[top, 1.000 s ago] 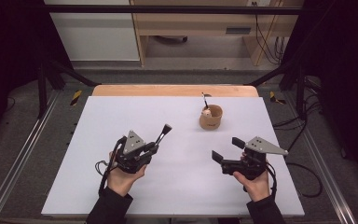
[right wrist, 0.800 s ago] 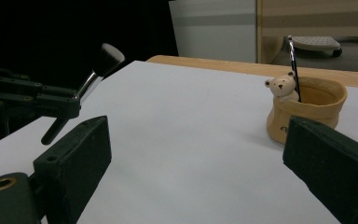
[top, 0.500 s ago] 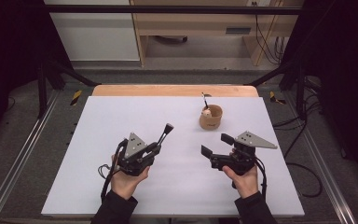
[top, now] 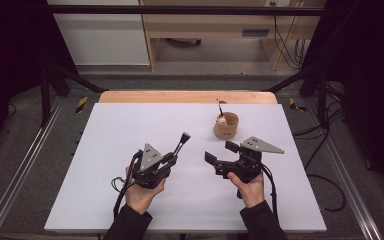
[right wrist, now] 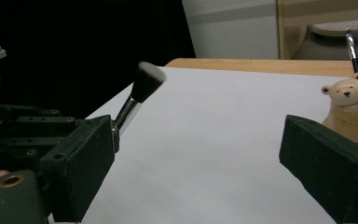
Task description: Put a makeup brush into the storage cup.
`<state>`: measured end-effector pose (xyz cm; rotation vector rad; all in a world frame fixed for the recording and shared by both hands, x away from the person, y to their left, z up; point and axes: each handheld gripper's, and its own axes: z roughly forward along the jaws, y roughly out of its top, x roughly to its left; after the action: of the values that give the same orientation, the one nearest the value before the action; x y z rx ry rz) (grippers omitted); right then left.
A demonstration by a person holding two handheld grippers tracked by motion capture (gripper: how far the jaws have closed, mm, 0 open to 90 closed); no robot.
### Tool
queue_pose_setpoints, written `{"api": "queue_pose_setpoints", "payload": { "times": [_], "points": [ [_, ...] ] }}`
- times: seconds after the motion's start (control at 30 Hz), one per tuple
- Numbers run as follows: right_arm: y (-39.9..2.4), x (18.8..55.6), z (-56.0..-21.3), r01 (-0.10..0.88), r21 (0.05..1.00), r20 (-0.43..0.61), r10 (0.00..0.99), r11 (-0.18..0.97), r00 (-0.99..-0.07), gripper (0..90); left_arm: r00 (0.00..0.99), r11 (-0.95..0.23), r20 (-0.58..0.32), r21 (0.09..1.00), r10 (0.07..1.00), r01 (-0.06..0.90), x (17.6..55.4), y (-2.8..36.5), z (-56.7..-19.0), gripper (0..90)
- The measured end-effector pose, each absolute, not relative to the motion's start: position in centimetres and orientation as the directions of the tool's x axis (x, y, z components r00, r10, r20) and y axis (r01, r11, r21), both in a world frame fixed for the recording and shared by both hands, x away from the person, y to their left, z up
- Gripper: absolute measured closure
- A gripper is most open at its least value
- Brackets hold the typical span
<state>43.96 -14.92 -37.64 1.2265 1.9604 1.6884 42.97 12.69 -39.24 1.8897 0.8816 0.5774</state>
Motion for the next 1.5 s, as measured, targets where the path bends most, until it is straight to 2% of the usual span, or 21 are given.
{"api": "queue_pose_setpoints", "payload": {
  "times": [0.77,1.03,1.5],
  "points": [
    [-13.2,44.5,-38.5,0.449,0.889,0.374,0.705,-0.089,-0.602,11.0,0.647,-0.285,0.016,0.906,0.763,0.313,42.6,10.3,-39.5,78.2],
    [-12.8,44.6,-38.9,0.474,0.875,0.403,0.689,-0.097,-0.603,14.1,0.657,-0.293,0.023,0.907,0.753,0.303,42.3,9.6,-39.4,78.1],
    [-12.4,44.8,-39.4,0.516,0.847,0.463,0.655,-0.129,-0.597,26.1,0.674,-0.283,0.015,0.914,0.738,0.29,41.7,8.4,-39.2,78.1]
  ]
}}
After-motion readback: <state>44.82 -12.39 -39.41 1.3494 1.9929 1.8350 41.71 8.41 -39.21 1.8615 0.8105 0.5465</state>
